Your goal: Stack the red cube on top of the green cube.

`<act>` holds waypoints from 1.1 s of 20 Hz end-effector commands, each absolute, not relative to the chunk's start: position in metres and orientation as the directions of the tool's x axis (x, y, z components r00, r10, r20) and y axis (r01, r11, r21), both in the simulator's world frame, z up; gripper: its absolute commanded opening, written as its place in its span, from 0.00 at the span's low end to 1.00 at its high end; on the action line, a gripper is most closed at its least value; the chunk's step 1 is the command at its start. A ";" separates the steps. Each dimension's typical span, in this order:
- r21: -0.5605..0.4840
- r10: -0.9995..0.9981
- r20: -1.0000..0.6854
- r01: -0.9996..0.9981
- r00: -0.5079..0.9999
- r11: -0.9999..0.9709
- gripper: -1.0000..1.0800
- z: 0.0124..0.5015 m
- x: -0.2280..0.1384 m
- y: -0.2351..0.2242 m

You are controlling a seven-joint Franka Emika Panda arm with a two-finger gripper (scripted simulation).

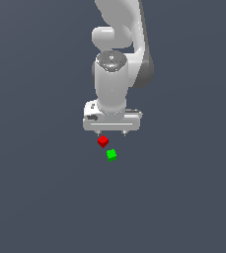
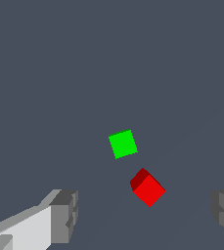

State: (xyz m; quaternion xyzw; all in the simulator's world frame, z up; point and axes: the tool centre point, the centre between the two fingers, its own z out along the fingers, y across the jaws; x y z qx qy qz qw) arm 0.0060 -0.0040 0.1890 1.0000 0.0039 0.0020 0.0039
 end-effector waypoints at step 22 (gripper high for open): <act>0.005 -0.364 0.003 -0.364 0.931 -0.931 0.96 0.130 -0.023 -0.036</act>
